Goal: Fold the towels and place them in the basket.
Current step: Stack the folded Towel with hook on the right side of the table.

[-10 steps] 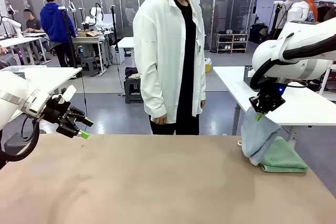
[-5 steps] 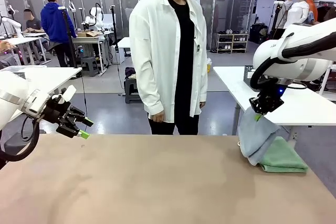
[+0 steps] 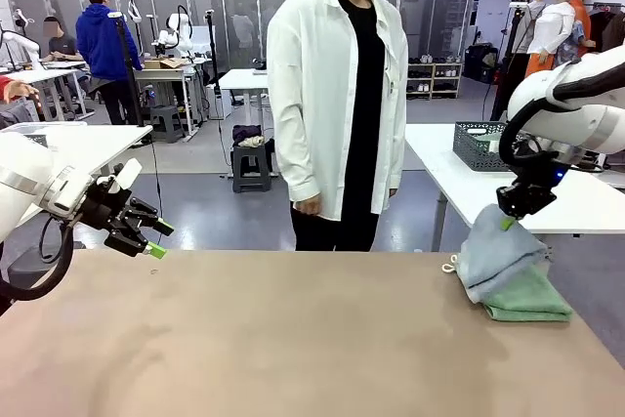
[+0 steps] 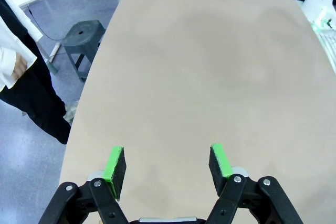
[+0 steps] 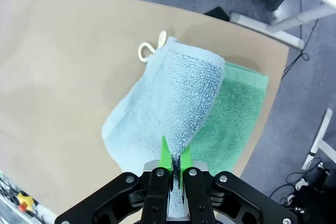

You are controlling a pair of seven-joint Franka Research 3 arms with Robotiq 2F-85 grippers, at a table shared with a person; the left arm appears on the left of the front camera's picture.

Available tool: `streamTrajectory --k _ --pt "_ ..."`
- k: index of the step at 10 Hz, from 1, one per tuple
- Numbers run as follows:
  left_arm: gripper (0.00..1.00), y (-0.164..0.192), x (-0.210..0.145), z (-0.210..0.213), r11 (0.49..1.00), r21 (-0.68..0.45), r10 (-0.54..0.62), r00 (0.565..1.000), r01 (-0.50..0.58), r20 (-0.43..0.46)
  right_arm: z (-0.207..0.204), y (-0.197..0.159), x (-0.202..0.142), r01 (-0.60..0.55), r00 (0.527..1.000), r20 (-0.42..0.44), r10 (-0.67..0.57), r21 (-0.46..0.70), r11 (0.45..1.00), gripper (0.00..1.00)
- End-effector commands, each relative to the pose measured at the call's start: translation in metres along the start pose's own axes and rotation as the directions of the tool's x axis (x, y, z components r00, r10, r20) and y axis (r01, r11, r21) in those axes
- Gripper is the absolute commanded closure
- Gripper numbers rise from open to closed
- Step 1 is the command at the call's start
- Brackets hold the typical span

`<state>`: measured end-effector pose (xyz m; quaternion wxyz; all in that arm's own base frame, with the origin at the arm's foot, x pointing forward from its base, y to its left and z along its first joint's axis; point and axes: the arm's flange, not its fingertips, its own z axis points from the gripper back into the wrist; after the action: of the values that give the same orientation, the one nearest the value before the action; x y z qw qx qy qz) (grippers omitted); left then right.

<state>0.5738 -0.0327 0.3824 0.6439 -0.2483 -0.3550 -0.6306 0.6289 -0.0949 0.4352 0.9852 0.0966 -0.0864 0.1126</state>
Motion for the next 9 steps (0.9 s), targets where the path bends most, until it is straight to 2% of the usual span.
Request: streamTrajectory --k 1,2,3,4,5,6,7,8,9 --pt "0.19 0.0 0.002 0.001 1.0 0.0 0.0 1.0 0.0 -0.012 -0.007 -0.028 0.007 -0.063 0.998 -0.017 0.064 0.056 0.996 0.93" --pt "0.19 0.0 0.002 0.001 1.0 0.0 0.0 1.0 0.0 -0.012 -0.013 -0.043 0.006 -0.095 0.995 -0.022 0.097 0.068 0.993 0.93" --pt "0.19 0.0 0.002 0.001 1.0 0.0 0.0 1.0 0.0 -0.012 -0.016 -0.049 0.004 -0.099 0.995 -0.021 0.1 0.056 0.994 0.73" --pt "0.19 0.0 0.002 0.001 1.0 0.0 0.0 1.0 0.0 -0.012 -0.016 -0.052 0.003 -0.106 0.994 -0.021 0.108 0.049 0.993 0.73" --pt "0.19 0.0 0.002 0.001 1.0 0.0 0.0 1.0 0.0 -0.012 -0.015 -0.054 0.001 -0.122 0.992 -0.023 0.123 0.048 0.991 0.54" --pt "0.19 0.0 0.002 0.001 1.0 0.0 0.0 1.0 0.0 -0.012 -0.013 -0.057 0.001 -0.127 0.991 -0.031 0.129 0.052 0.991 0.72" --pt "0.19 0.0 0.002 0.001 1.0 0.0 0.0 1.0 0.0 -0.012 -0.012 -0.059 0.001 -0.131 0.99 -0.037 0.133 0.048 0.99 0.34" --pt "0.19 0.0 0.002 0.001 1.0 0.0 0.0 1.0 0.0 -0.012 -0.011 -0.059 -0.001 -0.124 0.991 -0.039 0.126 0.044 0.991 0.52" --pt "0.19 0.0 0.002 0.001 1.0 0.0 0.0 1.0 0.0 -0.012 -0.006 -0.059 -0.003 -0.114 0.993 -0.033 0.115 0.033 0.993 0.14"
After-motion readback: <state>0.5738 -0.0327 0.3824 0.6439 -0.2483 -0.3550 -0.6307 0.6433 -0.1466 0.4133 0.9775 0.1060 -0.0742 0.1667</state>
